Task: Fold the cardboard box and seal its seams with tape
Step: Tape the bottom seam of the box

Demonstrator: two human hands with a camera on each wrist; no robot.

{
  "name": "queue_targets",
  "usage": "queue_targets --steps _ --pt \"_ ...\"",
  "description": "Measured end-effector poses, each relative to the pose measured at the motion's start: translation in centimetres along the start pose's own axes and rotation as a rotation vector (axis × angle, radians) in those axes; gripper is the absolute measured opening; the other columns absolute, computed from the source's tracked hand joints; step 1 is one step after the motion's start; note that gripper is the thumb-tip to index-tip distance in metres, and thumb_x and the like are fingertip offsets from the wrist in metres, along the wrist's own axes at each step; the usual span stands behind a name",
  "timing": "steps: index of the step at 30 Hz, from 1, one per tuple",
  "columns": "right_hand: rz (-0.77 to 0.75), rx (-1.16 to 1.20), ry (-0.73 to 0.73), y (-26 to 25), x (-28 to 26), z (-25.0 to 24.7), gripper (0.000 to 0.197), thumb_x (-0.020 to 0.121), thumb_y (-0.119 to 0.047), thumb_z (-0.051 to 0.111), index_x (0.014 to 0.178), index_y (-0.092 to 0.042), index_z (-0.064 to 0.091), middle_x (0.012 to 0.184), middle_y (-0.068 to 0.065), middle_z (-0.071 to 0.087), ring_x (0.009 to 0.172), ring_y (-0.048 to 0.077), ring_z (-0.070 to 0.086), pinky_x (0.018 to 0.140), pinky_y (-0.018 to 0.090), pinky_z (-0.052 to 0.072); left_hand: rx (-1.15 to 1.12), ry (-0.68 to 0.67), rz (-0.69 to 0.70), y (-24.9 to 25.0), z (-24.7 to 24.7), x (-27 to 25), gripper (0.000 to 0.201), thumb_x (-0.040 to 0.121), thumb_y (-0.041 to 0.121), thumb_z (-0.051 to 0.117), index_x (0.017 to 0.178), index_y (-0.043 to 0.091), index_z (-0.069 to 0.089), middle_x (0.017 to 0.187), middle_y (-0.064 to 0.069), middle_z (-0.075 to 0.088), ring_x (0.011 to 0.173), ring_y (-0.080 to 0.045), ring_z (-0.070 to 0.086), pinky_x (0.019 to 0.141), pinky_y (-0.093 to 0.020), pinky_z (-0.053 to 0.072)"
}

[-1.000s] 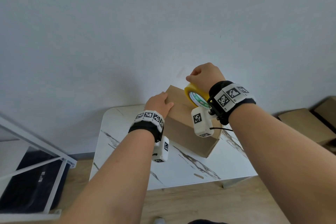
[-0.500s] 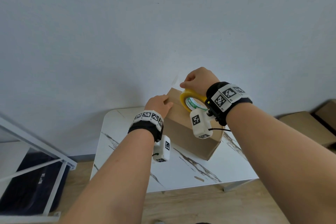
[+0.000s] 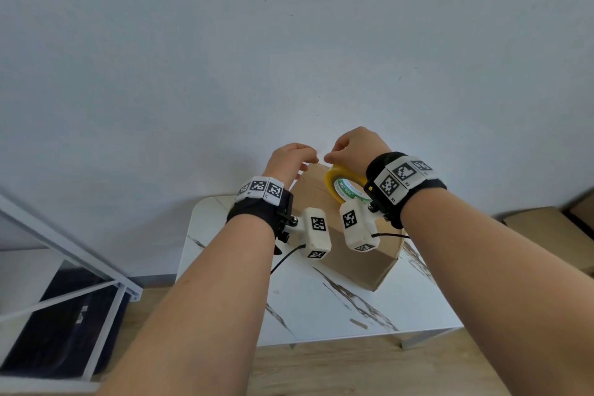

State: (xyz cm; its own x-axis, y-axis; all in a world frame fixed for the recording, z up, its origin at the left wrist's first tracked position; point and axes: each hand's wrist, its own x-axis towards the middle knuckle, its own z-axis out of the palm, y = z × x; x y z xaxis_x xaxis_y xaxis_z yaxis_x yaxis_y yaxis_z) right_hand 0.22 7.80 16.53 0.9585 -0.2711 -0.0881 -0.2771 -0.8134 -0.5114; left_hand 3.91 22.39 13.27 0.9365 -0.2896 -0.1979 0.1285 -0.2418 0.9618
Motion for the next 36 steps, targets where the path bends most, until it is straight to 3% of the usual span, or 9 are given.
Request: queue_targets --steps 5,9,14,17,21,25,29,33,36 --pt "0.0 -0.011 -0.005 -0.2 -0.1 0.1 0.015 0.081 -0.036 0.069 0.081 -0.021 0.069 0.086 -0.003 0.068 0.076 0.013 0.061 0.055 0.021 0.041 0.062 0.074 0.018 -0.5 0.0 0.4 0.013 0.084 0.027 0.067 0.09 0.016 0.067 0.082 0.005 0.064 0.074 -0.01 0.057 0.072 -0.025 0.047" --pt "0.0 -0.027 -0.012 -0.3 -0.3 0.0 0.015 0.082 -0.036 0.067 0.083 -0.021 0.07 0.092 -0.001 0.07 0.079 0.013 0.061 0.061 0.023 0.043 0.09 0.111 0.028 -0.8 -0.1 0.9 0.015 0.087 0.029 0.062 0.082 0.017 0.069 0.075 0.006 0.061 0.069 -0.01 0.054 0.064 -0.023 0.043" --pt "0.073 -0.009 0.005 -0.1 -0.8 -0.3 0.036 0.086 -0.042 0.057 0.109 -0.017 0.069 0.113 0.001 0.067 0.1 0.021 0.062 0.08 0.029 0.048 0.134 0.14 0.031 -1.4 0.2 1.1 0.018 0.089 0.025 0.06 0.085 0.013 0.073 0.079 0.003 0.064 0.077 -0.016 0.054 0.068 -0.024 0.042" --pt "0.149 0.028 -0.033 0.2 -1.2 -0.8 0.055 0.089 -0.056 0.048 0.092 -0.005 0.067 0.087 0.009 0.065 0.076 0.024 0.059 0.069 0.03 0.045 0.166 0.217 0.034 -2.0 0.5 1.4 0.022 0.092 0.026 0.057 0.088 0.013 0.074 0.098 -0.005 0.071 0.088 -0.024 0.061 0.078 -0.024 0.044" --pt "0.188 0.152 -0.101 0.5 -2.3 -0.9 0.063 0.088 -0.066 0.045 0.095 -0.005 0.063 0.093 0.01 0.063 0.079 0.023 0.057 0.067 0.03 0.042 0.208 0.269 0.033 -3.3 0.4 1.8 0.022 0.092 0.027 0.056 0.088 0.015 0.074 0.104 -0.006 0.072 0.095 -0.025 0.064 0.079 -0.025 0.046" --pt "0.247 0.375 -0.115 1.3 -3.1 -0.8 0.049 0.087 -0.062 0.053 0.102 -0.015 0.061 0.091 0.0 0.06 0.075 0.013 0.056 0.068 0.028 0.04 0.222 0.298 -0.001 -4.4 -0.1 2.1 0.026 0.092 0.028 0.056 0.097 0.011 0.075 0.108 -0.006 0.071 0.099 -0.024 0.062 0.081 -0.024 0.042" --pt "0.259 0.486 -0.094 1.5 -2.9 -0.8 0.033 0.09 -0.051 0.056 0.101 -0.02 0.052 0.087 -0.004 0.055 0.073 0.011 0.052 0.07 0.027 0.039 0.186 0.281 -0.059 -4.9 -0.1 2.7 0.024 0.089 0.028 0.058 0.091 0.012 0.076 0.091 -0.004 0.068 0.087 -0.024 0.06 0.078 -0.025 0.044" --pt "0.186 0.452 -0.099 1.1 -2.1 -0.5 0.038 0.089 -0.05 0.059 0.101 -0.015 0.065 0.098 0.003 0.065 0.075 0.012 0.059 0.063 0.024 0.045 0.155 0.259 -0.147 -5.6 0.3 3.7 0.019 0.081 0.02 0.057 0.067 0.01 0.067 0.085 -0.017 0.072 0.082 -0.035 0.068 0.078 -0.042 0.055" --pt "0.158 0.388 -0.111 0.5 -1.3 -0.2 0.04 0.087 -0.052 0.06 0.092 -0.013 0.068 0.083 -0.001 0.065 0.068 0.01 0.059 0.058 0.022 0.044 0.087 0.233 -0.245 -6.2 0.1 4.6 0.026 0.086 0.013 0.055 0.06 0.012 0.059 0.071 -0.007 0.065 0.082 -0.025 0.064 0.087 -0.038 0.053"
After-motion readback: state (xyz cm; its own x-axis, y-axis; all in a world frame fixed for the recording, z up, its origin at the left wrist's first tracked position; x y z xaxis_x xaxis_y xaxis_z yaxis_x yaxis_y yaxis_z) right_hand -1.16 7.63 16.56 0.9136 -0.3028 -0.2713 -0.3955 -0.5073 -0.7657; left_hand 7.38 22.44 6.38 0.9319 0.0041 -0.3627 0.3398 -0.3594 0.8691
